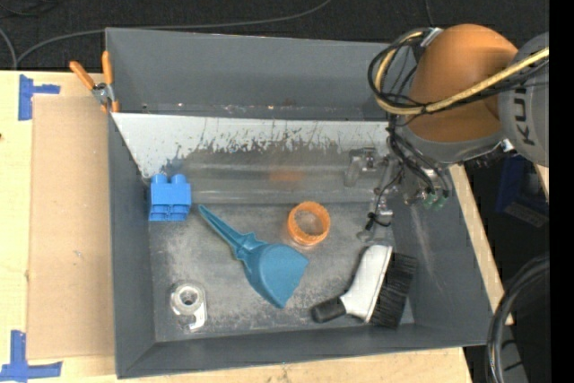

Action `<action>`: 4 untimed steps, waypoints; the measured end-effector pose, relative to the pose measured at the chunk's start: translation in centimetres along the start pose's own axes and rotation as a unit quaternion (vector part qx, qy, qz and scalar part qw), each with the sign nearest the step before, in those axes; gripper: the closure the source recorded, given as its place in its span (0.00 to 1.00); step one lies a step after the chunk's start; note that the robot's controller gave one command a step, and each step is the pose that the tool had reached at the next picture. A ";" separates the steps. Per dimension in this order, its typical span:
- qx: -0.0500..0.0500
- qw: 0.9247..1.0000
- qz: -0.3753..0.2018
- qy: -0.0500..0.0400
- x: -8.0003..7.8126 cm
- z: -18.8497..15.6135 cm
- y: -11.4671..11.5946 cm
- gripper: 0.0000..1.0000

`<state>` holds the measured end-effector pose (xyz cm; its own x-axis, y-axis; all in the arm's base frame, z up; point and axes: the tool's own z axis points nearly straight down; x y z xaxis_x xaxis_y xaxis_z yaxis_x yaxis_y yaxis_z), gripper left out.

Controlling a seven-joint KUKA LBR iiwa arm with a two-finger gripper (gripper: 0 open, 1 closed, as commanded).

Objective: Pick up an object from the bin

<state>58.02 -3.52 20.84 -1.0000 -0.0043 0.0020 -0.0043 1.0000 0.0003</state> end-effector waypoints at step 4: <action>0.000 1.000 -0.001 -0.003 -2.9 4.8 3.5 1.00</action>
Offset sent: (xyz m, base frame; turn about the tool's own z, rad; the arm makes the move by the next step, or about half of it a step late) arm 0.0121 0.0150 -0.0484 0.0194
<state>60.91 0.02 16.05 -1.0000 -0.0065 -0.0048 -0.0065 1.0000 0.0001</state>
